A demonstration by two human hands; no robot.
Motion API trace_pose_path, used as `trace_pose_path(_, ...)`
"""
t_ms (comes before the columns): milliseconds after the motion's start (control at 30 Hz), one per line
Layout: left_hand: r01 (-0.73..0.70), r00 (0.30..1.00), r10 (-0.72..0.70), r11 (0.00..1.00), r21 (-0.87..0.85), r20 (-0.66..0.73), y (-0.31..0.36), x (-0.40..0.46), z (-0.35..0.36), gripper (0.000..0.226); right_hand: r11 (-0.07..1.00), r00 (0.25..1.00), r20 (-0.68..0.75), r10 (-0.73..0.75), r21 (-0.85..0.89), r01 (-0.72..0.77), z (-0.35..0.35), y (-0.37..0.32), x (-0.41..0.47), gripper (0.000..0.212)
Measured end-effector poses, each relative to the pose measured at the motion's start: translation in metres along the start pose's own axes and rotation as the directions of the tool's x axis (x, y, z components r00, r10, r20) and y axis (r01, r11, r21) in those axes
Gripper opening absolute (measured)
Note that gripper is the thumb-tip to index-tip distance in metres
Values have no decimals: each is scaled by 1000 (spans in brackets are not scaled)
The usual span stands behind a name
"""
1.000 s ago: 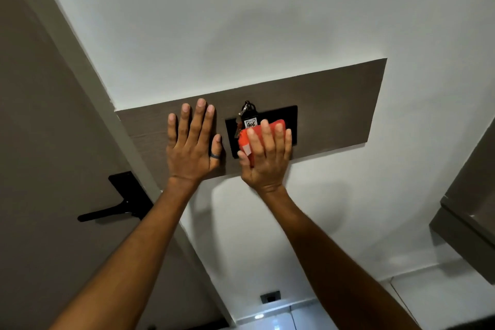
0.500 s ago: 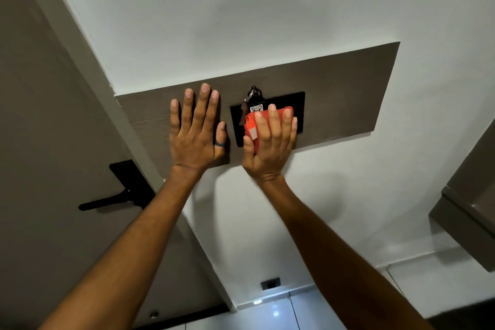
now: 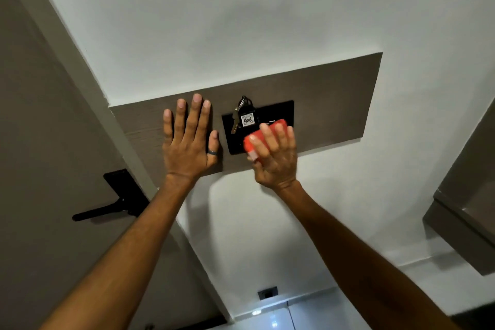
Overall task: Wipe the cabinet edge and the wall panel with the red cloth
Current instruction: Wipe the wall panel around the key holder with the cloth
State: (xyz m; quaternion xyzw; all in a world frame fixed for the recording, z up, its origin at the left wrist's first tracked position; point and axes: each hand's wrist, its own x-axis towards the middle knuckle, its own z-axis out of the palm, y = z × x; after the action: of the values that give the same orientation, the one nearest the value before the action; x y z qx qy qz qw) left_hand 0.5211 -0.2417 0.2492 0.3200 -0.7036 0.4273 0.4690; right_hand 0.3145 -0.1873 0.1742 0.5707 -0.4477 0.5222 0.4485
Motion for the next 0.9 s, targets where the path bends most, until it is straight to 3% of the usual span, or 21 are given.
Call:
trace_pose_path(67,-2,1000,2,1000,5,6,1,0,-1,61,962,962,-22,274,8,-274,-4,1,5,45)
trace_pose_path(133,-5,1000,5,1000,5,6,1,0,-2,60,925,923,-69,379,20,-378,0,-5,24,49)
trace_pose_path(300,-12,1000,12,1000,2,-15,0,-2,3,63,988,986,-74,147,-38,-150,5,15,47,46)
trace_pose_path(533,-5,1000,5,1000,17,-11,1,0,1,60,999,1000,-13,-14,-39,13,-7,35,15,46)
trace_pose_path(600,-11,1000,11,1000,21,-12,2,0,0,59,999,999,-37,29,-44,-30,-6,32,26,41)
trace_pose_path(700,-16,1000,17,1000,10,-17,1,1,0,60,935,928,-130,350,-10,-355,3,3,46,41)
trace_pose_path(733,-18,1000,18,1000,4,-18,1,0,0,60,918,910,-133,392,-10,-396,5,-6,48,43)
trace_pose_path(767,-20,1000,20,1000,2,-17,1,-1,0,61,933,927,-120,355,-18,-359,3,-8,46,44)
trace_pose_path(833,-22,1000,22,1000,7,-18,1,-1,2,61,988,987,-57,147,-45,-150,-4,11,46,43)
trace_pose_path(900,-14,1000,14,1000,9,-21,0,-2,3,63,989,990,-59,130,-60,-133,-5,22,52,41)
